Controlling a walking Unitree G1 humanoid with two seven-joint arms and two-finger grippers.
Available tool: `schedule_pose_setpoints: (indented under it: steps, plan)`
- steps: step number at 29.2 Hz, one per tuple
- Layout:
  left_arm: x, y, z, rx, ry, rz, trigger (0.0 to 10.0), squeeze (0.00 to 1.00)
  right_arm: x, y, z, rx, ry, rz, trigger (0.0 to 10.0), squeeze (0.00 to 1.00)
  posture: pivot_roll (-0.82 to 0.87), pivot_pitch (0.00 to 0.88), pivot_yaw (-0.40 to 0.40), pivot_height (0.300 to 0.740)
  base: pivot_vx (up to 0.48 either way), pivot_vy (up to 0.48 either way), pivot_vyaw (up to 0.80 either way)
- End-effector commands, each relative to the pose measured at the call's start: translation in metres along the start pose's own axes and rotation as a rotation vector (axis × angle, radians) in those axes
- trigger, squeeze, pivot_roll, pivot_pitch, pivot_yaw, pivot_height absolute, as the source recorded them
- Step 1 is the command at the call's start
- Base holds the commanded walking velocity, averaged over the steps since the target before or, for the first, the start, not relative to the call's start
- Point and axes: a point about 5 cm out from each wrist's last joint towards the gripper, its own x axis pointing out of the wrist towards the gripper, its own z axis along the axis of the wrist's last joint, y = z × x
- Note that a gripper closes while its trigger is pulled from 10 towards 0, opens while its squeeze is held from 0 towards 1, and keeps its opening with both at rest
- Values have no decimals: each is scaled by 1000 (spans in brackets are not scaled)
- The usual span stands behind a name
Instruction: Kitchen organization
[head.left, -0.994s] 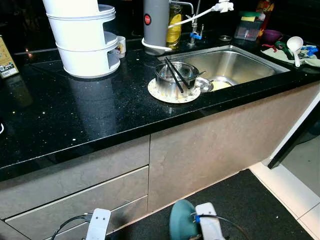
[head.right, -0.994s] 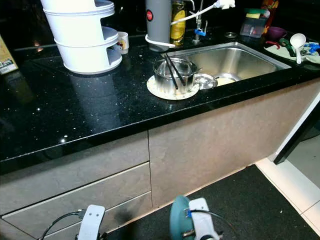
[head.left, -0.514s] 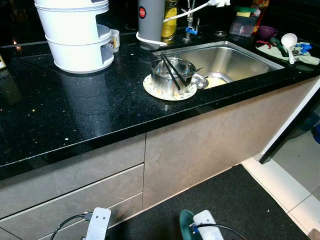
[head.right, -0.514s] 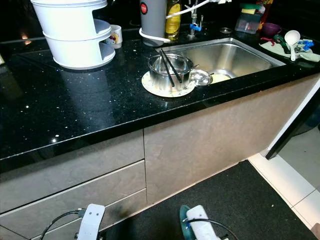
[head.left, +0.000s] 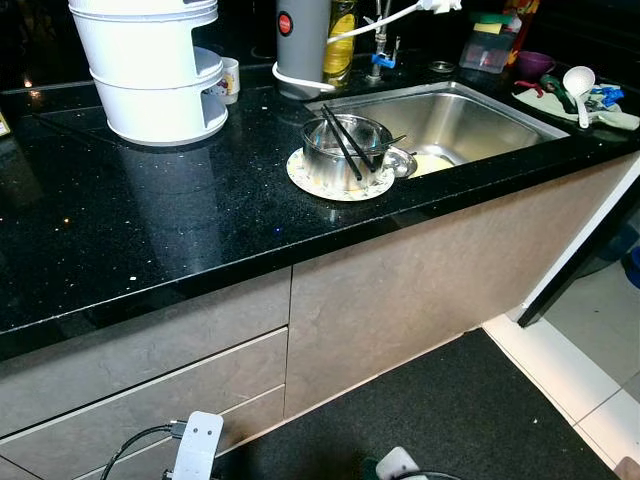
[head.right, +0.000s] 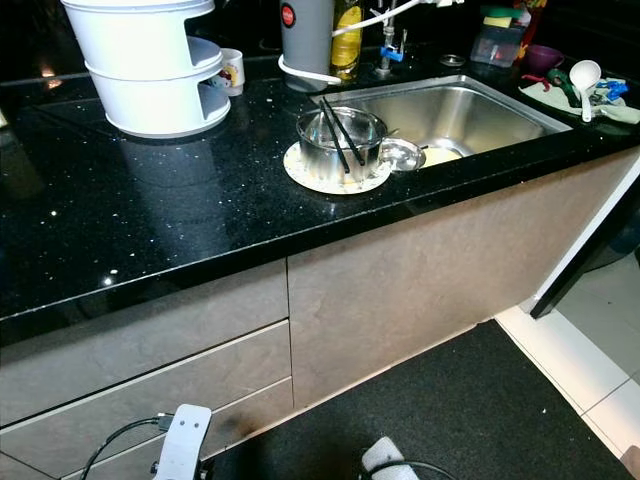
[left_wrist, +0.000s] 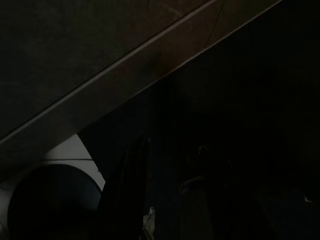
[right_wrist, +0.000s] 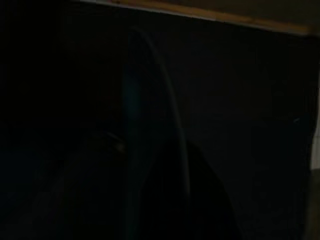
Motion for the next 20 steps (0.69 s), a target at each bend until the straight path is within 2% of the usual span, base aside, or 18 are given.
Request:
schedule_pose_setpoints:
  steps: [1,3,4,5,11,20]
  plan:
    - [-2,-2,-7,3,30,10,10000,0,-1,7,-5,69,22,42,10000,0,-28,149,-63,740,0,0,0]
    - [-2,-2,-7,6,30,11,10000,0,-1,8,-6,94,34,47,10000,0,-27,147,-64,740,0,0,0]
    - [-2,-4,-8,1,42,-7,10000,0,-2,9,-10,210,77,41,10000,0,-27,148,-66,740,0,0,0]
    - [-2,-5,-9,-2,43,-12,10000,0,-2,10,-12,249,90,39,10000,0,-27,148,-66,740,0,0,0]
    - [-2,-5,-10,10,48,-11,10000,0,-2,10,-13,287,103,47,10000,0,-26,150,-65,740,0,0,74]
    - [-2,-5,-10,28,56,-11,10000,0,-1,9,-12,288,102,43,10000,0,-27,149,-63,740,0,0,783]
